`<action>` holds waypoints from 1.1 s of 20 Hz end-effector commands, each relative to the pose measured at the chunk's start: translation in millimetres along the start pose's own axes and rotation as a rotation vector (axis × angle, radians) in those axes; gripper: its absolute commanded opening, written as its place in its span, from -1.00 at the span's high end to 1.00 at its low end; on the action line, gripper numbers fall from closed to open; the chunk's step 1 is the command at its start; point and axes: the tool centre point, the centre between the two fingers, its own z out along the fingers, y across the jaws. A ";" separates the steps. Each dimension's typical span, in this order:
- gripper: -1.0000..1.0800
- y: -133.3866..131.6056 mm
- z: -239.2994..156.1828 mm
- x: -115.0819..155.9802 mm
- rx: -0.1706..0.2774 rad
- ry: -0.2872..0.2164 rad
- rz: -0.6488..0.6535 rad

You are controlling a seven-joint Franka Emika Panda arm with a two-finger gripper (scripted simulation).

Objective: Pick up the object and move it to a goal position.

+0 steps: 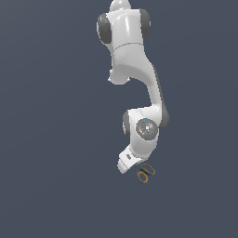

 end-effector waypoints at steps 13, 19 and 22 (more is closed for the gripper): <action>1.00 0.8 8.2 1.6 -0.001 0.001 -0.001; 1.00 -0.1 5.9 1.2 -0.001 0.001 -0.001; 1.00 -2.4 4.0 -0.6 -0.001 0.001 -0.001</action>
